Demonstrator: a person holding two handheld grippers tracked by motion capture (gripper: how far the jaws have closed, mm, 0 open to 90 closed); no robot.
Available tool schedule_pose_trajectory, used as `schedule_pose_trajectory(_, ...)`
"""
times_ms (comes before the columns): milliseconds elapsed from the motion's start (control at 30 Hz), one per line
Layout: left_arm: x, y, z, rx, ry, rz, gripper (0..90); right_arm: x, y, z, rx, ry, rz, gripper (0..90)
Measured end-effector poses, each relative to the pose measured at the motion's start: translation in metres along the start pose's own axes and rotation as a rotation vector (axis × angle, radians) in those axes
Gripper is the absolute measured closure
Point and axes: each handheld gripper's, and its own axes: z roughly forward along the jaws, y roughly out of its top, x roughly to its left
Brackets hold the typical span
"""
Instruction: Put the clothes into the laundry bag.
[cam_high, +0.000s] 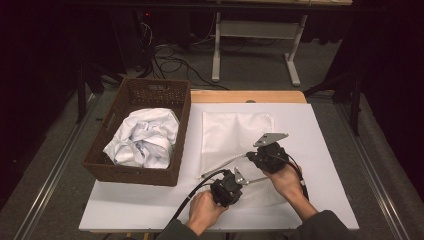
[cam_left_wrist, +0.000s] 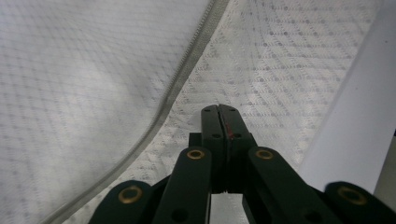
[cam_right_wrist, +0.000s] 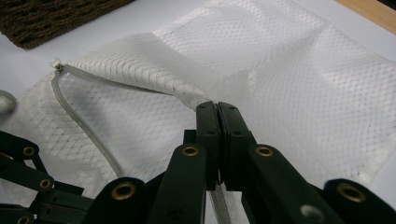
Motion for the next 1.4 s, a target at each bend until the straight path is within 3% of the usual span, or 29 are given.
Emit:
schedule_pose_trajectory(133,0.005,0.002,-0.005,-0.066,0.033,-0.036,74.3,0.003,0.000,0.000,0.001,0.008,-0.009,89.2)
schedule_pose_trajectory(267,0.008,0.007,-0.006,-0.127,0.064,-0.057,74.2,0.002,0.000,-0.001,-0.001,0.009,-0.007,89.2)
schedule_pose_trajectory(333,0.009,0.011,-0.002,-0.117,0.071,-0.053,75.7,0.001,-0.001,-0.002,-0.001,0.008,-0.008,89.2)
schedule_pose_trajectory(500,0.011,0.014,0.023,-0.022,0.130,-0.034,75.8,-0.001,0.000,-0.004,-0.011,0.007,0.004,89.3)
schedule_pose_trajectory(633,0.012,0.014,0.020,-0.016,0.142,-0.036,71.0,-0.003,0.002,-0.007,-0.010,0.006,0.006,89.3)
schedule_pose_trajectory(667,0.012,0.014,0.015,-0.015,0.133,-0.040,65.4,-0.005,0.004,-0.009,-0.015,0.001,0.010,89.4)
schedule_pose_trajectory(967,0.021,0.016,-0.020,0.015,0.100,-0.040,50.1,-0.003,0.005,-0.005,-0.001,0.009,0.006,89.3)
schedule_pose_trajectory(1200,0.041,0.020,-0.048,0.038,0.037,-0.109,39.7,-0.001,0.005,-0.005,0.007,0.017,-0.008,89.3)
schedule_pose_trajectory(1400,0.063,0.019,-0.079,0.033,0.067,-0.154,38.2,-0.003,0.003,-0.003,0.003,0.022,-0.003,89.3)
